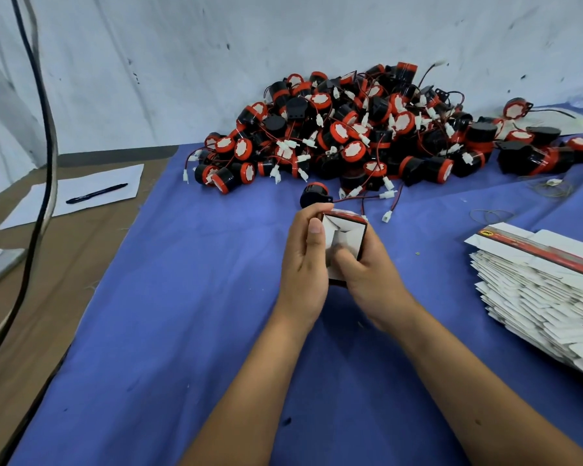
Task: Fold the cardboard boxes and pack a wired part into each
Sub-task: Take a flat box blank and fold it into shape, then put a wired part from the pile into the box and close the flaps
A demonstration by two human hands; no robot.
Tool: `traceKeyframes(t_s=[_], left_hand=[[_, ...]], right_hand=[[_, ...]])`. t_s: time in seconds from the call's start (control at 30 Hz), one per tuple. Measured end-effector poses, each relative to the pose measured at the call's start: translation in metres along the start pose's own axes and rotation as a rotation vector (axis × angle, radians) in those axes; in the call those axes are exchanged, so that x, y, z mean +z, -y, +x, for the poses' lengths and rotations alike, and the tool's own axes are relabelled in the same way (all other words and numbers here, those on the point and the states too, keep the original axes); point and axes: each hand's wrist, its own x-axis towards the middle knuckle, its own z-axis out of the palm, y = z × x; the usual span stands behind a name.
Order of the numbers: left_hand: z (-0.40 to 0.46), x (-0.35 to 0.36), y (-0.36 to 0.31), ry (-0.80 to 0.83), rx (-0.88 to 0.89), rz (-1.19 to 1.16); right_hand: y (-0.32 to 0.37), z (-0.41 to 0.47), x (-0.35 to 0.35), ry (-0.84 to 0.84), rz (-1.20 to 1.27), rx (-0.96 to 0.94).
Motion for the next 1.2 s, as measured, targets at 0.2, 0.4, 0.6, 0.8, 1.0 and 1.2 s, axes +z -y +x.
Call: traceKeyframes(t_s=[0.2, 0.4, 0.6, 0.8, 1.0, 1.2], left_hand=[[0.008, -0.008, 0.01, -0.134, -0.097, -0.091], [0.013, -0.018, 0.01, -0.122, -0.168, 0.032], [0.01, -0.025, 0.013, -0.265, -0.259, 0.269], [0.022, -0.046, 0.021, -0.603, -0.204, 0.491], [0.027, -0.051, 0.024, -0.656, -0.261, 0.442], [0.034, -0.057, 0.028, -0.72, -0.259, 0.355]], right_hand=[[0.009, -0.001, -0.009, 0.132, 0.08, 0.018], [0.004, -0.003, -0.01, -0.038, -1.024, -0.394], [0.007, -0.001, 0.004, 0.316, -1.268, -0.479], [0.015, 0.034, 0.01, -0.332, -0.761, -0.719], [-0.002, 0.143, 0.0, -0.103, -1.287, 0.131], [-0.008, 0.143, 0.0, 0.264, -1.127, -0.163]])
